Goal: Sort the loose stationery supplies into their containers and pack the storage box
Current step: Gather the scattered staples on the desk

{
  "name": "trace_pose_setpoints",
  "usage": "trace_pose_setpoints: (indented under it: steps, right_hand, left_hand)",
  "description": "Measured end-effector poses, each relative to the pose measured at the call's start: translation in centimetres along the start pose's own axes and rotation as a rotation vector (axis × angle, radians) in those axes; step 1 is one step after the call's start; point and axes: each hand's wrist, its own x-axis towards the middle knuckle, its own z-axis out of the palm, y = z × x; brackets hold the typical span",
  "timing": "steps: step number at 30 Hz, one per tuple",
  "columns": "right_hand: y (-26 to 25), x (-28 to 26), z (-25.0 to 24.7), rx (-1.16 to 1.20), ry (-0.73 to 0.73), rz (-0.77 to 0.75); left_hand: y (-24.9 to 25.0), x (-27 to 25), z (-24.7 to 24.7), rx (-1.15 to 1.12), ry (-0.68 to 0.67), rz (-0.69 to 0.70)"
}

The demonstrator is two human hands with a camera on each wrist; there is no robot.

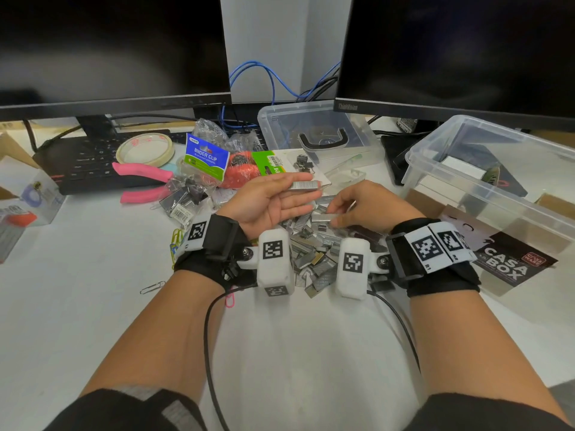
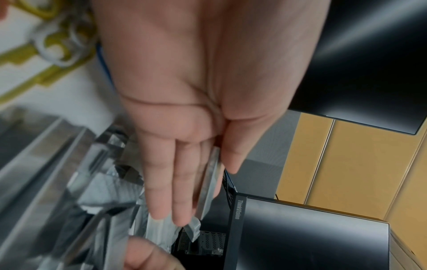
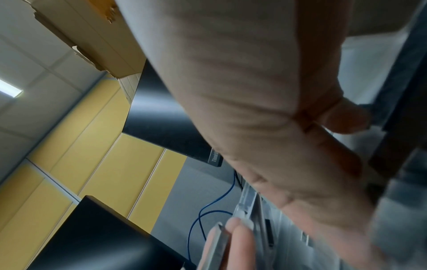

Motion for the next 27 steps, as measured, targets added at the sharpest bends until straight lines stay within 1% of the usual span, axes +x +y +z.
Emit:
trace_pose_setpoints:
  steps: [3, 6, 12, 16, 19, 23, 27]
  right_hand:
    - [-0.3, -0.1, -0.1, -0.016, 0.110, -0.057]
    - [-0.2, 0.0, -0.4, 0.055, 0.222, -0.112]
    - [-0.1, 0.3, -0.2, 0.108, 0.299, -0.183]
    - [0.1, 0.2, -0.4, 0.120, 0.276, -0.205]
    - [0.1, 0.0, -0.6, 0.222, 0.293, -0.246]
    - [-0.4, -0.2, -0.2, 0.364, 0.352, -0.311]
    - [-1.0, 0.5, 0.7, 0.448, 0.374, -0.327]
  left_hand:
    - [0.0, 0.0, 0.0, 0.004, 0.007, 0.005]
    - [0.1, 0.0, -0.1, -0.024, 0.023, 0.027]
    - [0.2, 0.0, -0.2, -0.059, 0.041, 0.053]
    - [0.1, 0.1, -0.2, -0.042, 0.058, 0.064]
    - [0.0, 0.1, -0.2, 0.000, 0.065, 0.057]
    - [0.1, -0.1, -0.1, 0.009, 0.037, 0.056]
    - [0.1, -0.1, 0.2, 0.044, 0.017, 0.039]
